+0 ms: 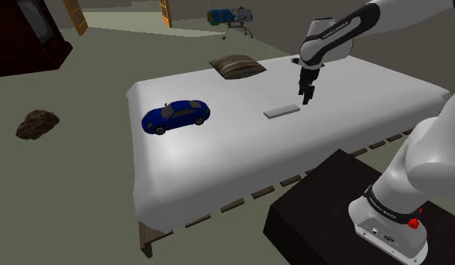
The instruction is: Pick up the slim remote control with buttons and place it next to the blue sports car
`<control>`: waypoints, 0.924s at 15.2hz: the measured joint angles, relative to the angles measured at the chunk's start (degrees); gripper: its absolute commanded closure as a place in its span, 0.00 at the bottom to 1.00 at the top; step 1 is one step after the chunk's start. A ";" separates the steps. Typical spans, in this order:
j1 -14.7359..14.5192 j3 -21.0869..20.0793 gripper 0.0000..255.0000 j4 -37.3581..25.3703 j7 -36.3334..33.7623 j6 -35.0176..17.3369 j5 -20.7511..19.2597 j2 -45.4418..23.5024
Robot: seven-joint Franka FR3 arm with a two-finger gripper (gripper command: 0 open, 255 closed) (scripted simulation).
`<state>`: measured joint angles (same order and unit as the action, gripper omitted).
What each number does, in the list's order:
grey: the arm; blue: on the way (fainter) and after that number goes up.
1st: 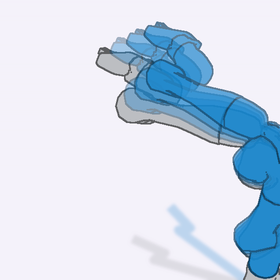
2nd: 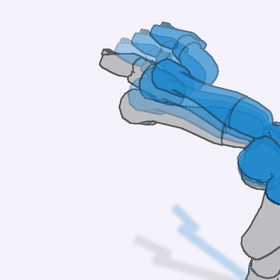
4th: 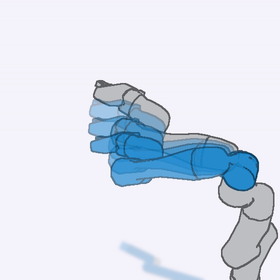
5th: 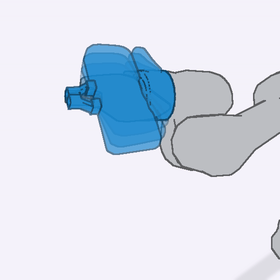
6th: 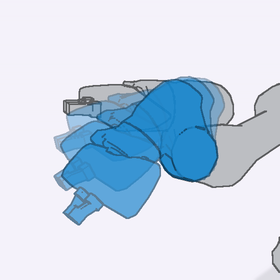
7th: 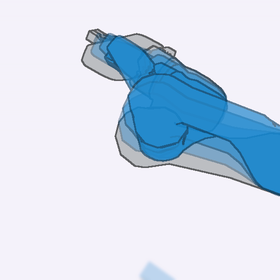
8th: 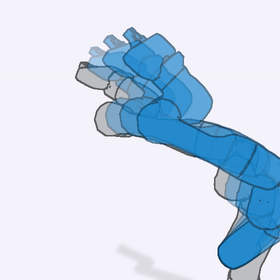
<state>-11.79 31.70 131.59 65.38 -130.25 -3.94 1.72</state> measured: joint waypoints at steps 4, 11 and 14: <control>0.24 -0.93 0.00 -5.28 12.25 -3.64 7.94 -9.83; 3.86 -5.70 0.00 -13.26 26.42 -7.17 16.93 -22.37; 4.37 -6.50 0.00 -13.18 27.38 -8.92 18.19 -24.19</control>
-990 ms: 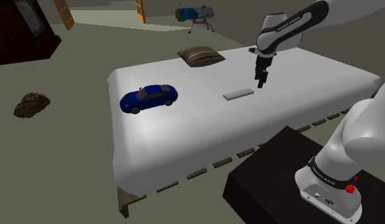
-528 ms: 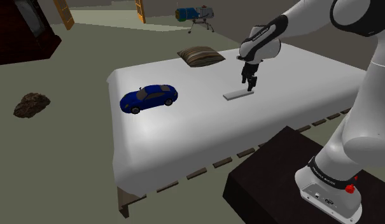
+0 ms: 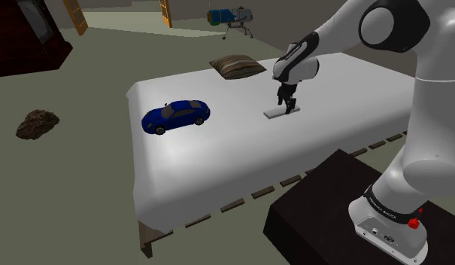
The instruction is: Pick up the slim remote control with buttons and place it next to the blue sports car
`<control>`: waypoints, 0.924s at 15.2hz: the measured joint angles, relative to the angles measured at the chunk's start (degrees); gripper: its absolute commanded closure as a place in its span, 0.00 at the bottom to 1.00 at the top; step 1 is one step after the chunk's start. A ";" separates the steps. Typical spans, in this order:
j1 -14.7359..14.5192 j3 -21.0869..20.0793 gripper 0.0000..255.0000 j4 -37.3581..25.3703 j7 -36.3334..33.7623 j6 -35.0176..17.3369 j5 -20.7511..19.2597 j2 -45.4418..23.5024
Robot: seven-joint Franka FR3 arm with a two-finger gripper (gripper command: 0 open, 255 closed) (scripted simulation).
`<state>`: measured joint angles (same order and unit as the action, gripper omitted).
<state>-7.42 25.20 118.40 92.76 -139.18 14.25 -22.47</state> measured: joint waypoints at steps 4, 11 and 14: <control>0.56 -0.69 0.00 -0.17 0.76 -1.41 1.12 -1.72; 0.62 -0.72 1.00 -0.24 0.83 -1.51 1.19 -1.79; 0.62 -0.72 1.00 -0.26 0.85 -1.48 1.17 -1.77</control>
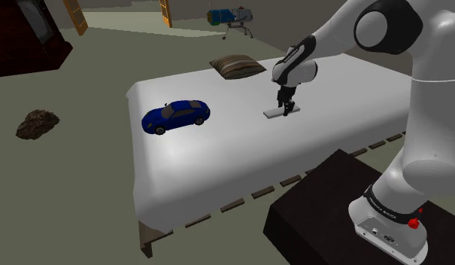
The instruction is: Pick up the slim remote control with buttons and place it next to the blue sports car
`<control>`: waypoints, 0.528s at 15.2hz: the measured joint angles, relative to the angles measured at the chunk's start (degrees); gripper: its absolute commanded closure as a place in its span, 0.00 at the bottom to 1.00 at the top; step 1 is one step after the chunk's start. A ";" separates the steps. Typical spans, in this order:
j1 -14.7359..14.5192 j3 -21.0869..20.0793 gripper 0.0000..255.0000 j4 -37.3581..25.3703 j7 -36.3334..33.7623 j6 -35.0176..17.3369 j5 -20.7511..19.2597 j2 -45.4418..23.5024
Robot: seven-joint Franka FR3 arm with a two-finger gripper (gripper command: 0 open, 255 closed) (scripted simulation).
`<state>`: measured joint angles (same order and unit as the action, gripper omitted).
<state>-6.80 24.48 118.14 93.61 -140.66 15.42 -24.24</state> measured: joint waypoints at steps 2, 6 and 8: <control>0.00 0.00 1.00 0.01 0.01 0.01 -0.01 0.01; -0.01 0.02 1.00 0.03 -0.02 0.01 -0.03 0.02; -0.26 0.33 1.00 0.12 -0.35 0.70 -0.52 0.78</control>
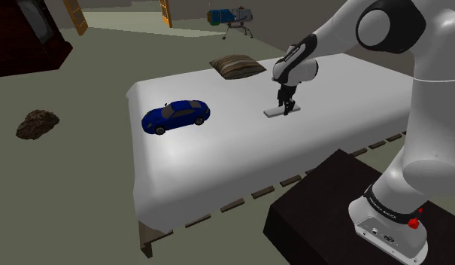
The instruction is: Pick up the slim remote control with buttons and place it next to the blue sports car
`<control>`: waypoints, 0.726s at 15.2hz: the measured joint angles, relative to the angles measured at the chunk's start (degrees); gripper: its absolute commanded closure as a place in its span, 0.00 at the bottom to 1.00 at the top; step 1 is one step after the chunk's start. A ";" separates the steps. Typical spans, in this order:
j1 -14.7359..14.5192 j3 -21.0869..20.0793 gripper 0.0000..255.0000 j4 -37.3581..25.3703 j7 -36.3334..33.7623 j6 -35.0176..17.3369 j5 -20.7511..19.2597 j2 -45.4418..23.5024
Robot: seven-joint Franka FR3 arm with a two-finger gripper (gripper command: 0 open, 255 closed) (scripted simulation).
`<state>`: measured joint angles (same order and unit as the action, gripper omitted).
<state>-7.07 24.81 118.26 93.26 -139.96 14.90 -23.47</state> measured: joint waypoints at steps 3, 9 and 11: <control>-0.51 0.66 1.00 -0.16 -0.75 1.62 -1.09 1.59; -1.35 1.82 1.00 -0.85 -2.15 5.06 -3.22 4.66; -1.65 2.17 1.00 -1.23 -2.69 6.38 -3.99 5.73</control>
<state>-8.72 26.98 117.03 90.57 -133.58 10.91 -17.74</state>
